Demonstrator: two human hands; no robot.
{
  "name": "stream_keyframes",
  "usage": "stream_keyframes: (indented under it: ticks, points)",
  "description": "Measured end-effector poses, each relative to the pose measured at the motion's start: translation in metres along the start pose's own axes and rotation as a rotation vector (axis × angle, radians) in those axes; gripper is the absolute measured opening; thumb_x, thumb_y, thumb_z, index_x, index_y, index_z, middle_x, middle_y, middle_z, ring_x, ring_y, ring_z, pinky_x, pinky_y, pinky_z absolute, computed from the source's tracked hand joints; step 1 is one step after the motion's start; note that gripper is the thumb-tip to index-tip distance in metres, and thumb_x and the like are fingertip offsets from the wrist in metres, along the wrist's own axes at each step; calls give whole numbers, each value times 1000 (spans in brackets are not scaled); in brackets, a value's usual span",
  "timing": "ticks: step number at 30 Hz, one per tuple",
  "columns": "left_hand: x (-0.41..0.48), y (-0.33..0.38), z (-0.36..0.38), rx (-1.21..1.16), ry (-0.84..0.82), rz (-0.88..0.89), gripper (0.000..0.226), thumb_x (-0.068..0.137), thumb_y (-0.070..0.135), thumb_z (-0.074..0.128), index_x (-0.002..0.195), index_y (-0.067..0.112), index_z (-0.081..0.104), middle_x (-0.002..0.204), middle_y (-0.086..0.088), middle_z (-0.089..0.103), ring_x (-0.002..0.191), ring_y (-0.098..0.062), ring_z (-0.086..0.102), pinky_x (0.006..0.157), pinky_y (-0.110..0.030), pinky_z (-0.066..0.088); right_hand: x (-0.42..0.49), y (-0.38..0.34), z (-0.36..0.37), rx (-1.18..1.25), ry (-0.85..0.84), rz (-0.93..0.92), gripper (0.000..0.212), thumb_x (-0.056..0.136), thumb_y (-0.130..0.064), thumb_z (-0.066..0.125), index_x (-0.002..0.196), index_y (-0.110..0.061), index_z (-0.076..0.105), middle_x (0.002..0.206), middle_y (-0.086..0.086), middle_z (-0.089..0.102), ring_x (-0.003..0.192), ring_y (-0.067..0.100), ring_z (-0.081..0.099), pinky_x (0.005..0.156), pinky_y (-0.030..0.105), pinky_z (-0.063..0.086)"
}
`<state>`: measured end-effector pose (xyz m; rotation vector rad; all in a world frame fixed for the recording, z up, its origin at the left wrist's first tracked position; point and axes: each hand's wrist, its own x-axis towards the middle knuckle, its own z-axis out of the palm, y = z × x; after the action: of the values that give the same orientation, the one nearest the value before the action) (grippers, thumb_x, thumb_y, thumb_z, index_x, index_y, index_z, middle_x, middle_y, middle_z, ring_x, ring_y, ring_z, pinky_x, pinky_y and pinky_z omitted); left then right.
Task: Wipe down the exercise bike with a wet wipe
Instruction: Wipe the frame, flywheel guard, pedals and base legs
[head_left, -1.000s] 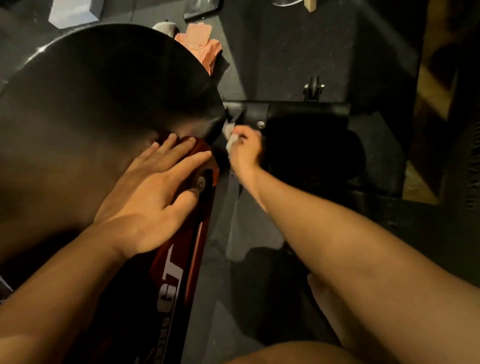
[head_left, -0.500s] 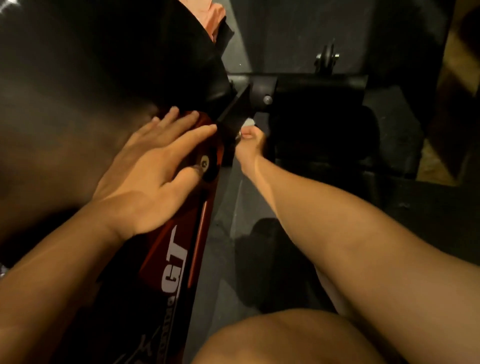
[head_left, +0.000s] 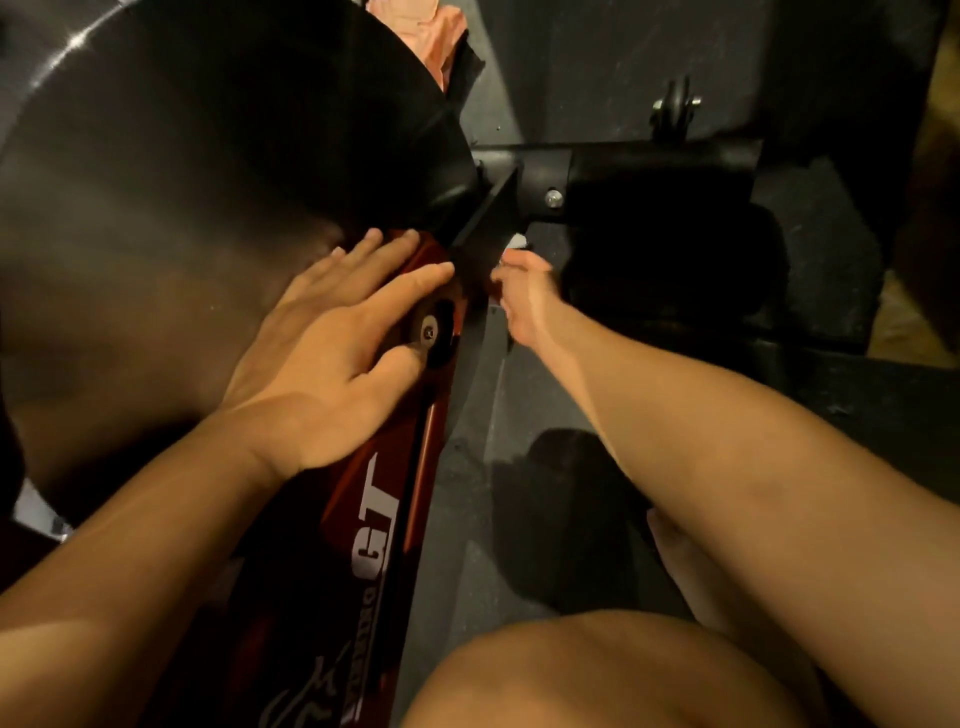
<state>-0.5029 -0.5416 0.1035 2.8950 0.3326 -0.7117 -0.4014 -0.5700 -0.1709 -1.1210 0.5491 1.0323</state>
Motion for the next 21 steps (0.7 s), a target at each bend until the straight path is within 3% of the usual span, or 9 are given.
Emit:
stream_keyframes:
  ticks: [3,6,8,10,13,14,17,19,21]
  points:
    - [0,2,-2,19,-9,-4,71,82,48,33,152,39,30,164,7,16,152,-12,5,122,-32,0,-44,37,7,-153,42,-32,32,92,8,46,120,2,60,92,8,62,81,16,65,76,29,54]
    - [0,2,-2,34,-4,-6,68,84,41,40,151,38,31,164,6,17,152,-13,6,120,-29,0,-107,115,-1,-367,-224,-100,35,84,15,50,114,1,61,106,15,65,103,32,62,94,45,52]
    - [0,2,-1,42,-3,-8,68,84,39,42,151,38,31,164,6,16,152,-12,5,119,-27,-1,-117,140,-2,-569,-308,-104,29,84,6,53,110,-5,61,106,14,65,101,29,61,94,44,51]
    - [1,3,-1,45,-7,-16,68,85,38,42,151,38,31,164,7,16,151,-11,5,118,-25,-2,-98,126,-2,-535,-277,-200,28,81,4,56,107,-3,61,104,17,64,99,29,61,91,44,53]
    - [1,5,-1,52,-4,-18,68,84,37,43,151,37,33,164,6,17,152,-13,5,118,-23,-3,-47,65,-2,-156,-4,-233,24,80,13,59,99,2,68,92,15,70,85,21,63,80,32,56]
    - [1,5,-1,54,-6,-17,68,83,37,44,151,36,33,164,5,17,152,-14,5,118,-24,-3,-33,49,0,-17,42,-159,22,82,9,60,100,-1,67,92,16,70,82,19,64,77,30,55]
    - [1,4,-1,47,-18,-10,69,83,40,41,151,37,32,164,4,17,152,-15,5,119,-27,-2,-45,45,18,227,-47,107,29,91,-6,58,120,-8,60,106,21,68,96,32,67,84,37,57]
    - [1,4,-2,48,-22,-1,70,82,44,38,151,37,32,164,4,16,152,-15,5,120,-29,0,-86,82,18,56,-160,188,18,95,-3,51,111,-3,60,94,18,67,89,35,66,78,33,59]
    - [2,3,-2,49,-24,8,70,83,43,38,152,37,31,164,4,16,152,-15,5,121,-30,0,-120,120,14,-233,-343,211,24,92,-8,50,112,2,59,91,16,64,91,33,63,93,44,54]
